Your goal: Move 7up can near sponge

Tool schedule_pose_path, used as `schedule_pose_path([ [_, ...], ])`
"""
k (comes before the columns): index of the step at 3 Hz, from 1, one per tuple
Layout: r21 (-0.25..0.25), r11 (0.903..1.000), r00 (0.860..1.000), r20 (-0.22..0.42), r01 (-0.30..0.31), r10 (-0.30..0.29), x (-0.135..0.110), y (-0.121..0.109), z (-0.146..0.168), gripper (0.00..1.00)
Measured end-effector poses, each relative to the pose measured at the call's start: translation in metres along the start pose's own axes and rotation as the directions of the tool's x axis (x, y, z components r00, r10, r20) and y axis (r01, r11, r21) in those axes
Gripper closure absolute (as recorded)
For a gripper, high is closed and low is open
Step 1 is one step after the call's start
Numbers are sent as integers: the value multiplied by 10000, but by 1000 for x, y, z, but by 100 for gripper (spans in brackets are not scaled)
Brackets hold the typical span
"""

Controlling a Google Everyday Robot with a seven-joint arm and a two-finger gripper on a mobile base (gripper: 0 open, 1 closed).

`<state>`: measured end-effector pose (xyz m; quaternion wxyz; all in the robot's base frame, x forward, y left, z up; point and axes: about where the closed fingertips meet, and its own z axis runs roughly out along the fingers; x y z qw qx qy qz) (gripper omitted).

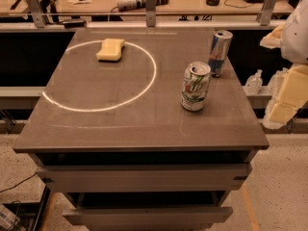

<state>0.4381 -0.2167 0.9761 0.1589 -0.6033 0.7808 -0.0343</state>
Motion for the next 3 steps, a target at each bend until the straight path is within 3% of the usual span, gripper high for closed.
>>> schedule_pose_path([
  [1, 2, 10000, 10000, 2, -1, 1, 0, 0, 0, 0],
  [2, 107, 9986, 9965, 664, -515, 507, -7, -1, 3, 0],
  [3, 280, 9920, 9746, 1915, -1234, 1159, -29, -4, 15, 0],
])
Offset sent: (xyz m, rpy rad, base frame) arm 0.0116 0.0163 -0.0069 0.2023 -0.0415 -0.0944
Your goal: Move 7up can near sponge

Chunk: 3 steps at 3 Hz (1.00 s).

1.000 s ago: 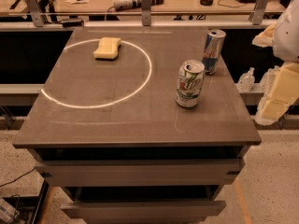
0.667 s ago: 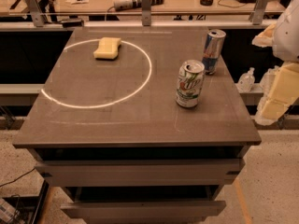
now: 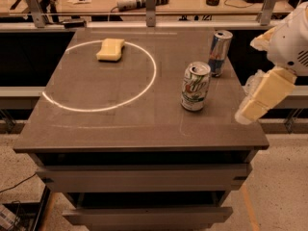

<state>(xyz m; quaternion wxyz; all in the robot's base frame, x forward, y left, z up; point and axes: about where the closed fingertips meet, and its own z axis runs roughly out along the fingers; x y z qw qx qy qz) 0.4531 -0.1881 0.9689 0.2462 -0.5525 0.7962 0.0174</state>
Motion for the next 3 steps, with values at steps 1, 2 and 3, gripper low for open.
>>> schedule_pose_path([
  [1, 302, 9988, 9915, 1254, -393, 352, -27, -5, 24, 0],
  [2, 649, 9940, 9685, 2389, -879, 700, -52, -21, 50, 0],
  [3, 354, 9872, 9468, 2904, -1556, 1389, -60, -40, 78, 0],
])
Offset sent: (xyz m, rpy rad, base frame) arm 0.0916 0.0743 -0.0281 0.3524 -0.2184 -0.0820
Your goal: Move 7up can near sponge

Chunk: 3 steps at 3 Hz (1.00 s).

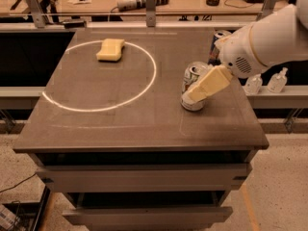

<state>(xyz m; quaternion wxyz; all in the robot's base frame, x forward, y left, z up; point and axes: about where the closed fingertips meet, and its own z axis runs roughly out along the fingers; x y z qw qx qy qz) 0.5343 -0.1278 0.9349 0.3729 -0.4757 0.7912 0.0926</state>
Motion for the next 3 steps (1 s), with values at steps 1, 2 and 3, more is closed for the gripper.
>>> schedule_pose_path([
  [1, -411, 9957, 9960, 297, -834, 847, 12, -9, 27, 0],
  [2, -772, 9880, 9897, 413, -1339, 1373, 21, -8, 45, 0],
  [3, -1001, 9828, 9862, 412, -1554, 1602, 27, -5, 55, 18],
])
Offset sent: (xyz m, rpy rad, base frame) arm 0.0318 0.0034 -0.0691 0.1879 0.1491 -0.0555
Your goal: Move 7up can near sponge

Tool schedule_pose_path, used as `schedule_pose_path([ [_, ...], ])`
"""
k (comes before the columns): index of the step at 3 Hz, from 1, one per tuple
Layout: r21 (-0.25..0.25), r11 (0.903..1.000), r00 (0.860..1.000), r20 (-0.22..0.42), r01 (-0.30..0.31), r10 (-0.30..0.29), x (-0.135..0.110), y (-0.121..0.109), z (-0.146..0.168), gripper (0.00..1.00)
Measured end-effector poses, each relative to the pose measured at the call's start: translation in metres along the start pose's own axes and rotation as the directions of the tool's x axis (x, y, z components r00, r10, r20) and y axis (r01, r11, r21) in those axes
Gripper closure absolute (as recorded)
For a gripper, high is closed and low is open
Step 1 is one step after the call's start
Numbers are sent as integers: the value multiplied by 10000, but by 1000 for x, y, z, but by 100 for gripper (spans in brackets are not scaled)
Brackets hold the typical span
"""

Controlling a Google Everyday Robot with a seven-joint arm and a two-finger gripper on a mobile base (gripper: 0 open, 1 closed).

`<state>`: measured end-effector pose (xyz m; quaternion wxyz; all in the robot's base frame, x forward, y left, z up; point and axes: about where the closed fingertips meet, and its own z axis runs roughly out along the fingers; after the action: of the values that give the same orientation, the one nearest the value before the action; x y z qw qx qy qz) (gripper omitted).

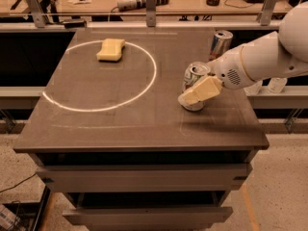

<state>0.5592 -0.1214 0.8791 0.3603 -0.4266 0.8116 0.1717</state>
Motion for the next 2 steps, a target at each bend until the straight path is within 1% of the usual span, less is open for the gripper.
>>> schedule_pose_path([
  [1, -130, 9999, 10000, 84, -22, 23, 2, 0, 4, 41],
  [2, -234, 9997, 10000, 27, 56, -56, 1, 1, 6, 64],
])
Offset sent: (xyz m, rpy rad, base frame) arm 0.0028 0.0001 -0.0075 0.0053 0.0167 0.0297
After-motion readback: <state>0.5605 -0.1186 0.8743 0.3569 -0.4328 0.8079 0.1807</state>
